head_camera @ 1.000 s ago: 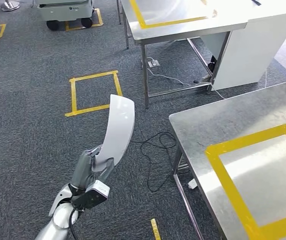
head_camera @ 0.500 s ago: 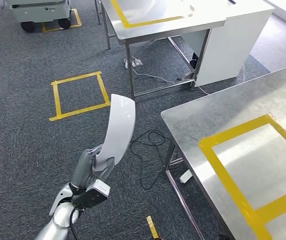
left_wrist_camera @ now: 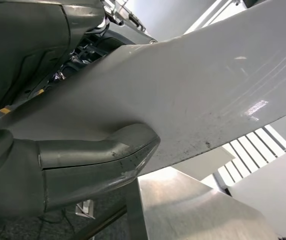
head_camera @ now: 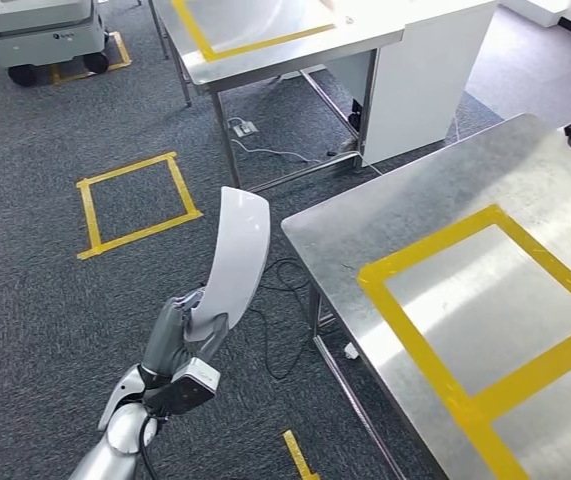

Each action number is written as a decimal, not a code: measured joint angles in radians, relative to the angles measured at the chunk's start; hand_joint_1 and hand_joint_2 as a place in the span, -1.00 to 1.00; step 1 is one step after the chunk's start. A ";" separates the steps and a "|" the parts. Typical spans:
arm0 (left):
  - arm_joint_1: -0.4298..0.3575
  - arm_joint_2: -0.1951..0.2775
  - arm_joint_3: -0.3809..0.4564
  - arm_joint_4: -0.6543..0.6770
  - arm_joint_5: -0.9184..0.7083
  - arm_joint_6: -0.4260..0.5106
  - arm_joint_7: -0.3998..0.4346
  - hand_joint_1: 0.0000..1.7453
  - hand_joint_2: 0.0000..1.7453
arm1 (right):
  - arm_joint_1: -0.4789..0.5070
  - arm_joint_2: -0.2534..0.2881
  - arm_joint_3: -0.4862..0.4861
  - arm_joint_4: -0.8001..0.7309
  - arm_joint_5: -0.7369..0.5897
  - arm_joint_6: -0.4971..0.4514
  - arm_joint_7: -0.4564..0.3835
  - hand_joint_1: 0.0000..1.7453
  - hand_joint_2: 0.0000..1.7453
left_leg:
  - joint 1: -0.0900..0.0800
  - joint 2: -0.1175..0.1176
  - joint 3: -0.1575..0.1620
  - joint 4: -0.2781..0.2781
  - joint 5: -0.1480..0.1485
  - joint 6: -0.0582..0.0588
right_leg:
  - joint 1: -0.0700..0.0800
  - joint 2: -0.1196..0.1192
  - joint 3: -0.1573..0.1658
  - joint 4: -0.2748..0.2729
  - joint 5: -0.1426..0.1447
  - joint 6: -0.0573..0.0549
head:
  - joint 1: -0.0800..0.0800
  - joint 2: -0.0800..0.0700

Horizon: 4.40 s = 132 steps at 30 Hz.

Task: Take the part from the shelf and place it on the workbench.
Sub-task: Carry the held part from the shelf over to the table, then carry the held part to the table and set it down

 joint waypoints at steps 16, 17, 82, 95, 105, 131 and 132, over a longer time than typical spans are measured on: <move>-0.004 -0.004 0.000 0.002 0.000 0.000 0.000 1.00 1.00 | 0.002 -0.001 -0.001 0.000 0.003 0.001 -0.001 -1.00 1.00 | -0.001 0.019 0.130 -0.297 0.131 0.042 | -0.006 -0.024 -0.114 0.227 -0.089 0.055 | 0.008 0.000; -0.004 -0.004 0.000 0.002 0.000 0.000 0.000 1.00 1.00 | 0.003 -0.001 -0.001 0.000 0.004 0.001 -0.001 -1.00 1.00 | -0.001 0.024 0.131 -0.295 0.129 0.039 | -0.007 -0.035 -0.074 0.155 -0.055 0.057 | 0.008 0.000; -0.198 -0.029 -0.043 0.151 -0.109 0.019 0.035 1.00 1.00 | -0.016 -0.005 -0.075 0.000 0.156 0.038 0.009 -1.00 1.00 | -0.007 0.037 0.117 -0.275 0.124 0.025 | 0.002 -0.060 0.000 0.003 -0.011 0.037 | 0.005 0.000; -0.247 -0.031 -0.082 0.175 -0.138 0.011 0.042 1.00 1.00 | -0.020 -0.004 -0.099 0.000 0.185 0.045 0.006 -1.00 1.00 | 0.001 -0.037 0.082 -0.192 0.112 0.026 | -0.002 0.026 -0.006 0.002 0.003 0.006 | 0.000 0.000; -0.285 -0.042 -0.097 0.209 -0.155 -0.001 0.077 1.00 1.00 | -0.021 -0.005 -0.111 0.000 0.202 0.048 0.006 -1.00 1.00 | 0.006 -0.003 0.116 -0.293 0.139 0.047 | -0.005 -0.016 -0.144 0.252 -0.115 0.052 | 0.007 0.000; -0.620 -0.149 -0.107 0.652 -0.547 0.219 0.370 1.00 1.00 | -0.037 -0.008 -0.151 0.002 0.277 0.114 -0.014 -1.00 1.00 | -0.008 -0.029 0.093 -0.270 0.139 0.016 | -0.001 0.021 -0.030 0.009 0.013 0.014 | 0.000 0.000; -0.639 -0.153 -0.111 0.677 -0.592 0.232 0.404 1.00 1.00 | -0.038 -0.008 -0.154 0.002 0.280 0.121 -0.017 -1.00 1.00 | -0.009 -0.029 0.092 -0.270 0.140 0.019 | -0.002 0.021 -0.030 0.007 0.014 0.016 | 0.001 0.000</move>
